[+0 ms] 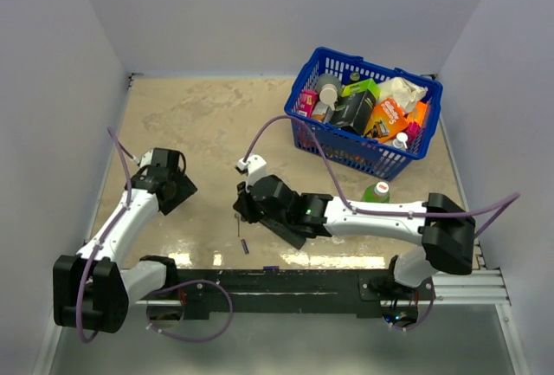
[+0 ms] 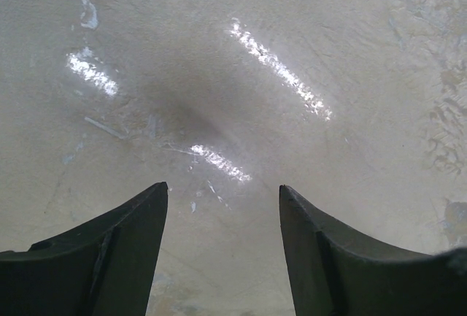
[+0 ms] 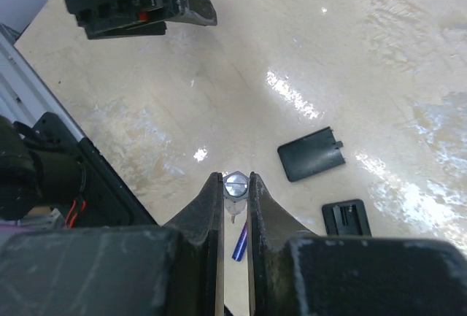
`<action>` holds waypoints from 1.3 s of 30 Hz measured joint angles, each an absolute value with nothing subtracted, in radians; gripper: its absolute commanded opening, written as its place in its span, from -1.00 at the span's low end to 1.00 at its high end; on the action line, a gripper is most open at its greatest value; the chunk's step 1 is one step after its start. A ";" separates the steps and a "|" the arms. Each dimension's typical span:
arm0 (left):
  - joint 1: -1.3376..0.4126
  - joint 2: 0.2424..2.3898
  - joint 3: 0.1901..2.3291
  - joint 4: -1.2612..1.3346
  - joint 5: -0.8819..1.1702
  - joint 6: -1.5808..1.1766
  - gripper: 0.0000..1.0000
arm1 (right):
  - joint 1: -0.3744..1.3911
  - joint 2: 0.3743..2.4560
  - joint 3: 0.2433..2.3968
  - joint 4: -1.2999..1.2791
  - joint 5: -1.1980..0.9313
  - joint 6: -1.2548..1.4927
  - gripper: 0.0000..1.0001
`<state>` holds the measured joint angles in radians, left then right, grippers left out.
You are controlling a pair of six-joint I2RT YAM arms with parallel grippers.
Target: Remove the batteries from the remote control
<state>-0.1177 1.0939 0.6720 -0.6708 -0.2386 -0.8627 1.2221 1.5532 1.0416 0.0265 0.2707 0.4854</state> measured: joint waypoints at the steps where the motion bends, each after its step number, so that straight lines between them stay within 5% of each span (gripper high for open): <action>1: -0.118 1.098 0.672 -0.665 -0.228 -0.851 0.35 | 1.222 1.531 1.044 0.003 0.267 0.477 -1.00; 17: -0.118 1.079 0.640 -0.506 0.020 -0.691 0.36 | 1.215 1.289 0.842 -0.194 0.037 0.477 -1.00; 39: -0.118 1.079 0.640 -0.491 0.049 -0.684 0.37 | 1.209 1.338 0.807 -0.121 0.145 0.472 -1.00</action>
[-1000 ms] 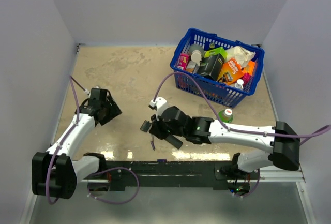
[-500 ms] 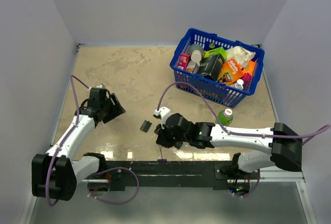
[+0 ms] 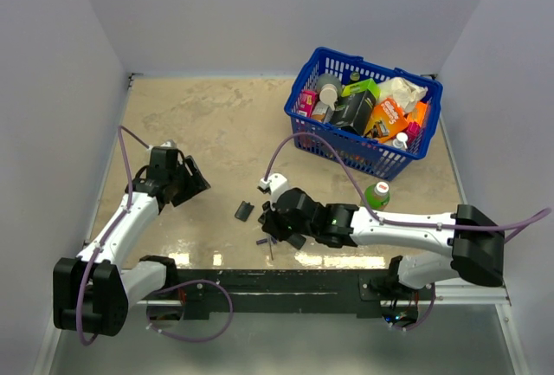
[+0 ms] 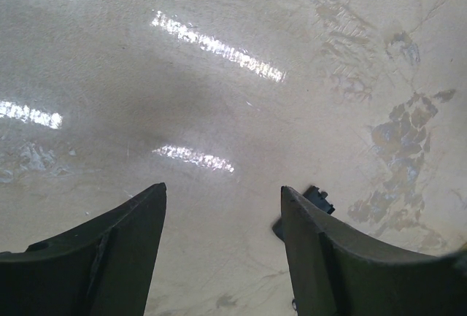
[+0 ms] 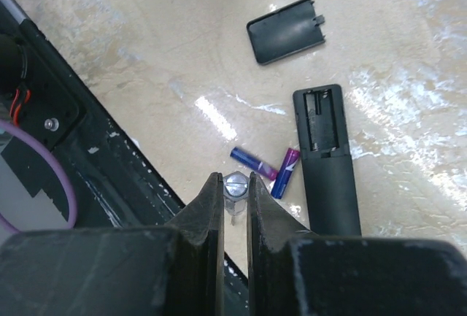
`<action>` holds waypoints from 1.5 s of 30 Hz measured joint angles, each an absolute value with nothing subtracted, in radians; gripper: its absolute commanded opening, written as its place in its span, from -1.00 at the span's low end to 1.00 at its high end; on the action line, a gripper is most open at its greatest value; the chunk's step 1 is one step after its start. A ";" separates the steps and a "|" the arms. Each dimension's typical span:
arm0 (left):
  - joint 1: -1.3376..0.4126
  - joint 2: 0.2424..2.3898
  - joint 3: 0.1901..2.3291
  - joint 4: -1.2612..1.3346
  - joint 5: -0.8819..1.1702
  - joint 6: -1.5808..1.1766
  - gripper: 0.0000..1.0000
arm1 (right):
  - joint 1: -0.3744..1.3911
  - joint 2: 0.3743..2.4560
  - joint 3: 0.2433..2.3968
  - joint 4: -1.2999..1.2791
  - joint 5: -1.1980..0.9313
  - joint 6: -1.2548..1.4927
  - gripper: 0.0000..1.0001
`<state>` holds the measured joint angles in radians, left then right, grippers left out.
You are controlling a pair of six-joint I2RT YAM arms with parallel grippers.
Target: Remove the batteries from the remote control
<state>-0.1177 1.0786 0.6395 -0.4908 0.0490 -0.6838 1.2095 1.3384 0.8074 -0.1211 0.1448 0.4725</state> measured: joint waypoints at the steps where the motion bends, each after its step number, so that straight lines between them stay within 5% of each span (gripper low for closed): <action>1: -0.118 1.079 0.640 -0.490 0.049 -0.684 0.37 | 1.208 1.340 0.814 -0.126 0.151 0.466 -1.00; 20: -0.118 1.075 0.627 -0.458 0.113 -0.656 0.36 | 1.174 1.369 0.923 -0.149 0.220 0.445 -1.00; 31: -0.118 0.926 0.629 -0.447 0.160 -0.580 0.35 | 1.024 1.469 1.201 -0.477 0.326 0.412 -0.94; 45: -0.118 0.737 0.651 -0.426 0.133 -0.526 0.35 | 0.983 1.870 1.428 -0.774 0.559 0.322 -0.77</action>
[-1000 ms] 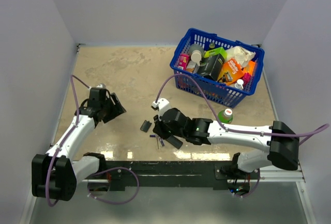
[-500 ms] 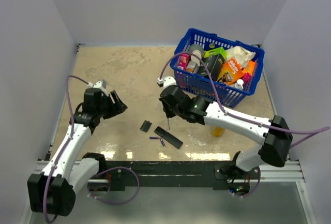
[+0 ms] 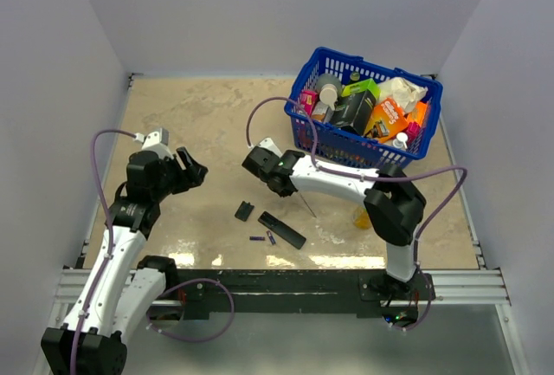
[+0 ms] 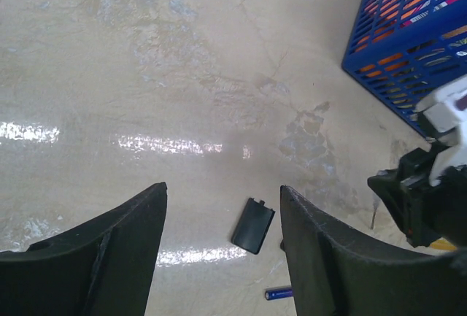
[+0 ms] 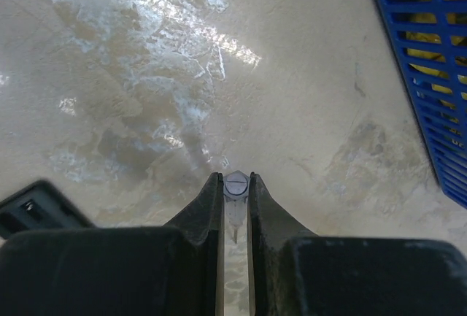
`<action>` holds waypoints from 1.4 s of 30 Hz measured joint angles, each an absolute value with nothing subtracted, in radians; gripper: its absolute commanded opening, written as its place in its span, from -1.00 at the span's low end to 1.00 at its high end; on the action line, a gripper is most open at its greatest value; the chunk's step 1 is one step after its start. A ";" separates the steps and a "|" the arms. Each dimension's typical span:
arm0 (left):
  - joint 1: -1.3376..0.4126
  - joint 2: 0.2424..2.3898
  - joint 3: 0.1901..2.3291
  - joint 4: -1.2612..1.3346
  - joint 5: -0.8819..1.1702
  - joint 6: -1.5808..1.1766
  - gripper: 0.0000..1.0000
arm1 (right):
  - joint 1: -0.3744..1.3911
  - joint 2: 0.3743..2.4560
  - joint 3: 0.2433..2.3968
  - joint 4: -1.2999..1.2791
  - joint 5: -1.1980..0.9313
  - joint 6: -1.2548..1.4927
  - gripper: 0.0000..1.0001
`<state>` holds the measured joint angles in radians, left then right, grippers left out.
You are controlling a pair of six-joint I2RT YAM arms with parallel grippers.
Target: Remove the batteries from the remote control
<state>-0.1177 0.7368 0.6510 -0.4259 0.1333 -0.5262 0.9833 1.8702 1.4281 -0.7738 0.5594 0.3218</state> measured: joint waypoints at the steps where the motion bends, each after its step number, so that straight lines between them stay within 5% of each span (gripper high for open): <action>1: -0.118 0.737 0.651 -0.426 0.133 -0.527 0.35 | 0.983 1.893 1.434 -0.773 0.564 0.311 -0.72; 9: -0.118 0.779 0.651 -0.443 0.100 -0.531 0.36 | 0.971 1.973 1.457 -0.742 0.543 0.267 -0.57; 22: -0.118 0.797 0.651 -0.460 0.071 -0.540 0.35 | 0.943 1.972 1.451 -0.687 0.443 0.259 -0.99; 33: -0.118 0.942 0.646 -0.469 0.188 -0.576 0.34 | 0.943 1.432 1.196 -0.459 0.067 0.320 -1.00; 42: -0.118 1.051 0.574 -0.381 0.307 -0.624 0.29 | 0.996 1.390 0.853 -0.074 -0.229 0.527 -1.00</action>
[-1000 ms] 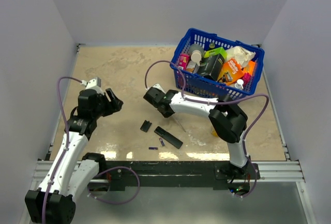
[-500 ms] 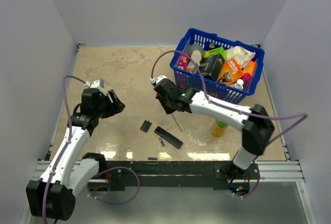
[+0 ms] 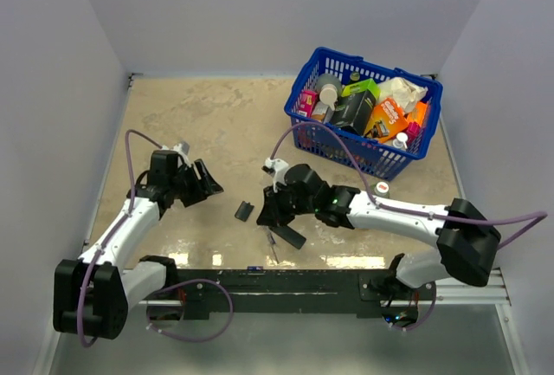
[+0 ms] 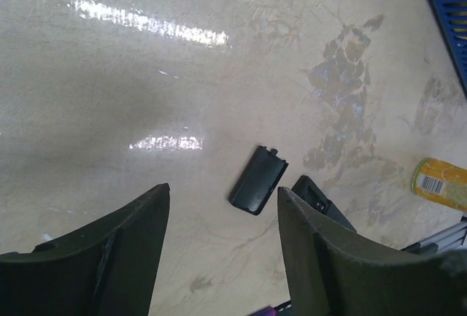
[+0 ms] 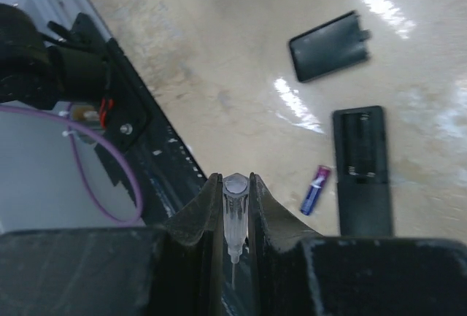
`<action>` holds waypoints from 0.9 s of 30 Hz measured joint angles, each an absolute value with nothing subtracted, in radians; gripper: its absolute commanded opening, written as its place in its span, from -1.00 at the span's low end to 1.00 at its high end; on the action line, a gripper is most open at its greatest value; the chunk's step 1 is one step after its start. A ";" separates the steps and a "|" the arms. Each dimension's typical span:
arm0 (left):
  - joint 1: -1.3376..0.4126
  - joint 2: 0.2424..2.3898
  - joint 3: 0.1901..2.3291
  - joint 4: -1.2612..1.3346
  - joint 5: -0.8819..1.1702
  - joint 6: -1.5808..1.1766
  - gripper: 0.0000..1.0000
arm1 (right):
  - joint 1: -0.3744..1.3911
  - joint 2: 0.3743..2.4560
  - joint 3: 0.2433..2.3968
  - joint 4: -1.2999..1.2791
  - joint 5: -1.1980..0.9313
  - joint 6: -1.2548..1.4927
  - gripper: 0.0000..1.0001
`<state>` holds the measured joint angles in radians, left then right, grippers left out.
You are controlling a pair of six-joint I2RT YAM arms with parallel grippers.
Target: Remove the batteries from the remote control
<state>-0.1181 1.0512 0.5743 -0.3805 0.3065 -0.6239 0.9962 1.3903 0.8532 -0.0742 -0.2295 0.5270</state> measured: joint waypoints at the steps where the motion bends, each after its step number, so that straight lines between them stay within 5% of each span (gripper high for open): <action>1: -0.118 1.061 0.574 -0.378 0.311 -0.628 0.29 | 1.014 1.398 0.841 -0.041 -0.237 0.545 -1.00; 15: -0.118 1.109 0.552 -0.303 0.315 -0.649 0.28 | 1.158 1.488 0.676 0.434 -0.168 0.660 -1.00; 27: -0.118 1.115 0.551 -0.303 0.300 -0.652 0.28 | 1.179 1.562 0.650 0.561 -0.038 0.638 -1.00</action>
<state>-0.1177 1.1149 0.5514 -0.3031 0.3000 -0.6518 1.1790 1.5623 0.6498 0.5613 -0.0376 0.6384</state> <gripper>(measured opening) 0.643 0.161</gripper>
